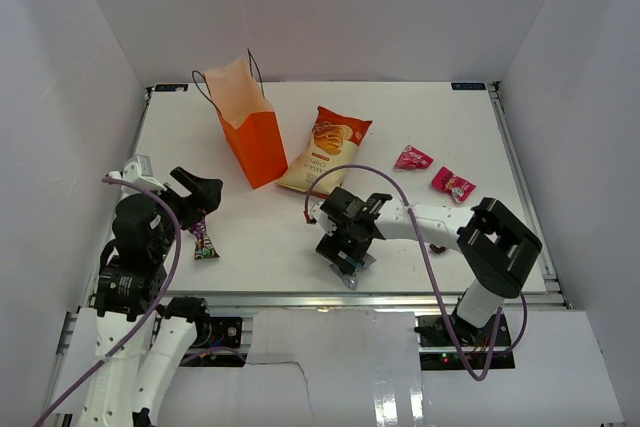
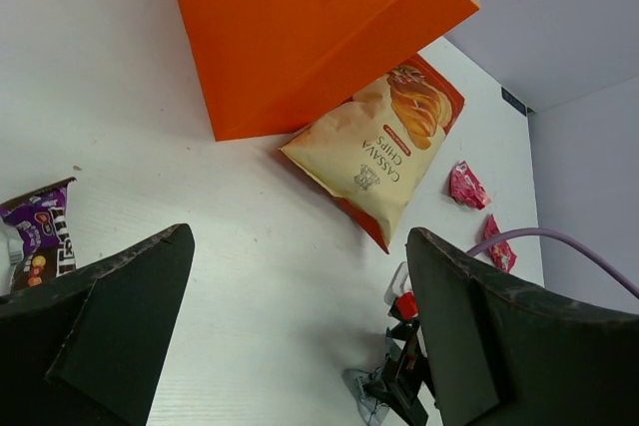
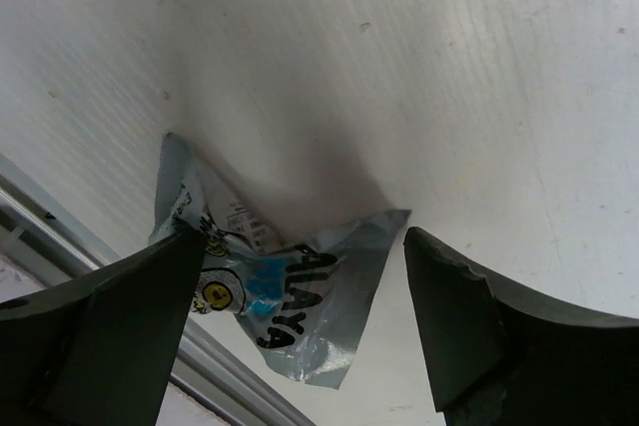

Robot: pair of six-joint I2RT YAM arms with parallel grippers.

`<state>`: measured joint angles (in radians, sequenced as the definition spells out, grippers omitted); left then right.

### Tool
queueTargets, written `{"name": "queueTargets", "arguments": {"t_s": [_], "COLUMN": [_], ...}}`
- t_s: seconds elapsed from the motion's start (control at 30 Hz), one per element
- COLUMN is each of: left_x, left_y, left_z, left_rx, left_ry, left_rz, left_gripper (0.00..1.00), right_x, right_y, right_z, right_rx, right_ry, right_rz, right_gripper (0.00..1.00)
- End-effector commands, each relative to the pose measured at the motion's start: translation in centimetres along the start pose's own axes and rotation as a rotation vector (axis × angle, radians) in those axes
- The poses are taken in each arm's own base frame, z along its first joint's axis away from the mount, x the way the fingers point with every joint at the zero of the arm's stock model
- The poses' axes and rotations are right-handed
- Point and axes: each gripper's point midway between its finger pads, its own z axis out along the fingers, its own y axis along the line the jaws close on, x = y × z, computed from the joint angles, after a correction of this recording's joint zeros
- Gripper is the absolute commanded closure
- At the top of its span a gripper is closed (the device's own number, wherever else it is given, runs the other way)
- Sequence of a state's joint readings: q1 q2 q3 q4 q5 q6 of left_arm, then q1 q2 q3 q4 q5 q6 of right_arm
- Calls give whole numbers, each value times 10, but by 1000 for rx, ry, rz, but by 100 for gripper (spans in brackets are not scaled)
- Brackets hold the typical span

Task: Place the snacks into the paper bag

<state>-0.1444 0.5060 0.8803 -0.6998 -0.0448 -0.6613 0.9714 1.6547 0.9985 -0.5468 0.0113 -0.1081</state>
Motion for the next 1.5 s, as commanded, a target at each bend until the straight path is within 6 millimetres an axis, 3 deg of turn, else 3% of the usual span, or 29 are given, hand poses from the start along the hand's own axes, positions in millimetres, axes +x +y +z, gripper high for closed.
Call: {"name": "queueTargets", "arguments": {"t_s": [0.0, 0.13, 0.23, 0.37, 0.47, 0.6, 0.7, 0.83, 0.87, 0.93, 0.97, 1.03, 1.07, 1.1, 1.13, 1.17, 1.23, 1.27, 1.3, 1.43, 1.47], "left_x": [14, 27, 34, 40, 41, 43, 47, 55, 57, 60, 61, 63, 64, 65, 65, 65, 69, 69, 68, 69, 68], "left_y": [9, 15, 20, 23, 24, 26, 28, 31, 31, 33, 34, 35, 35, 36, 36, 36, 32, 31, 31, 32, 31], "left_z": [4, 7, 8, 10, 10, 11, 13, 17, 18, 20, 21, 22, 22, 22, 21, 21, 18, 17, 16, 11, 9], "left_rx": [-20, -28, -37, -43, -43, -49, -57, -70, -71, -81, -84, -87, -87, -91, -88, -88, -65, -62, -62, -68, -63], "left_ry": [32, 56, 69, 83, 85, 90, 104, 133, 140, 154, 160, 165, 167, 168, 165, 165, 183, 182, 179, 180, 174], "left_rz": [-31, -53, -65, -69, -69, -69, -70, -79, -80, -83, -83, -90, -93, -100, -105, -108, -118, -120, -122, -132, -136], "left_gripper": [2, 2, 2, 2, 2, 2, 2, 2, 2, 2, 2, 2, 2, 2, 2, 2, 2, 2, 2, 2, 2], "right_x": [19, 16, 9, 0, -8, -21, -49, -105, -134, -166, -201, -238, -271, -293, -310, -339, -363, -376, -388, -417, -425], "right_y": [-4, 1, 6, 7, 6, 6, -5, -31, -40, -50, -60, -70, -79, -89, -92, -103, -102, -106, -104, -82, -82], "right_z": [14, 12, 7, -2, -11, -31, -64, -118, -148, -180, -215, -251, -308, -305, -318, -344, -363, -357, -372, -375, -363], "right_rx": [28, -2, -43, -101, -142, -222, -229, -136, -89, -10, 73, 143, 246, 263, 278, 345, 371, 398, 436, 523, 547], "right_ry": [83, 68, 33, -15, -65, -172, -317, -496, -591, -694, -800, -902, -1033, -1045, -1089, -1168, -1253, -1268, -1350, -1481, -1478], "right_rz": [1, -9, -15, -28, -65, -138, -211, -352, -404, -494, -526, -529, -525, -493, -449, -420, -380, -362, -365, -386, -396], "right_gripper": [18, 32, 49, 79, 92, 92, 92, 92, 92, 92, 92, 92, 92, 92, 92, 92, 92, 92, 92, 92, 92]}}
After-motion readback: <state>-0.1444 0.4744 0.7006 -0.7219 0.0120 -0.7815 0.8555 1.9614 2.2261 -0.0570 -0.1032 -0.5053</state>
